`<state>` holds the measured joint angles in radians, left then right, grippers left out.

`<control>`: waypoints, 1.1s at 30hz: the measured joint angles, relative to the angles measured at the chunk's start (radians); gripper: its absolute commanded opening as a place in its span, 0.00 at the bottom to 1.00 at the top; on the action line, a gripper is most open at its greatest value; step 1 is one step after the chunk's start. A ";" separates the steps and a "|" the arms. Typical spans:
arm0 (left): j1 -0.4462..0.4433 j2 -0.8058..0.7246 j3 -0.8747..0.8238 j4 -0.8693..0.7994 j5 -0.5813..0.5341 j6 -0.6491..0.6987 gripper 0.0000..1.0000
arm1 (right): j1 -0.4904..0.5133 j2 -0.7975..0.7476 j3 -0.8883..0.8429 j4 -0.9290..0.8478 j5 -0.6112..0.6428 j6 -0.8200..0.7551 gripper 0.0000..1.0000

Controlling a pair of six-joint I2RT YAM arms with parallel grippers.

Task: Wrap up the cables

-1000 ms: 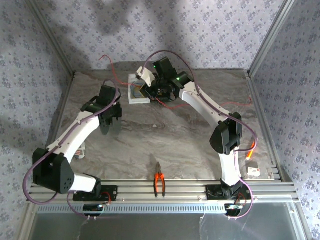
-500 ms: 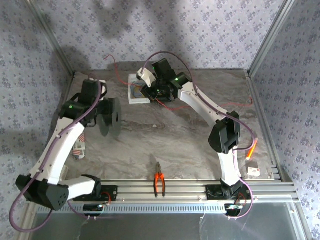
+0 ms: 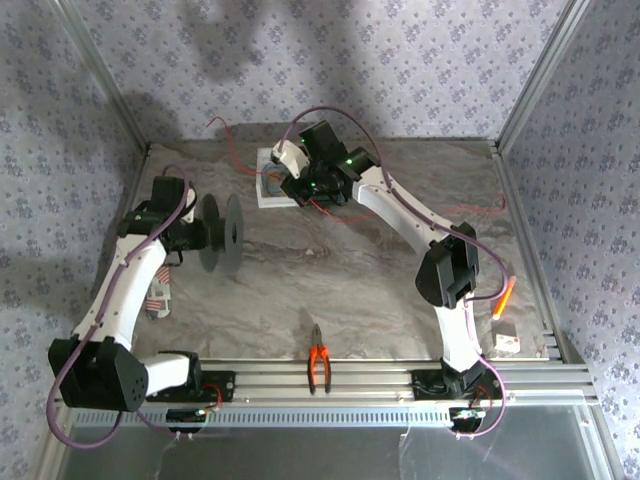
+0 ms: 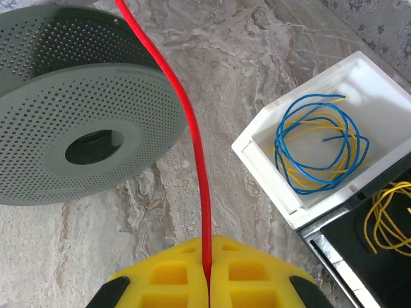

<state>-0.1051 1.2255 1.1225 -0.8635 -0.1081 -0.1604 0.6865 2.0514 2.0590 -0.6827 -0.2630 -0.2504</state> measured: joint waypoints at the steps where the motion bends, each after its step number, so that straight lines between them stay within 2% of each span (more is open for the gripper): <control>1: 0.001 0.007 0.000 0.004 0.013 0.000 0.27 | 0.005 0.000 0.000 -0.005 0.015 0.000 0.00; 8: 0.005 0.041 0.000 0.040 0.061 -0.013 0.01 | 0.053 -0.001 -0.019 -0.045 0.137 0.011 0.00; 9: 0.005 0.041 0.000 0.045 0.062 -0.021 0.00 | 0.062 -0.001 -0.032 -0.047 0.152 0.011 0.00; 22: 0.025 0.094 0.045 0.051 0.081 -0.043 0.00 | 0.171 -0.088 -0.188 -0.070 0.320 0.002 0.00; 33: 0.026 0.137 0.089 0.036 0.086 -0.050 0.00 | 0.246 -0.107 -0.243 -0.071 0.388 -0.020 0.00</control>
<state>-0.0795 1.3628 1.2114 -0.8272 -0.0219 -0.2108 0.9329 1.9446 1.8156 -0.7532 0.1246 -0.2707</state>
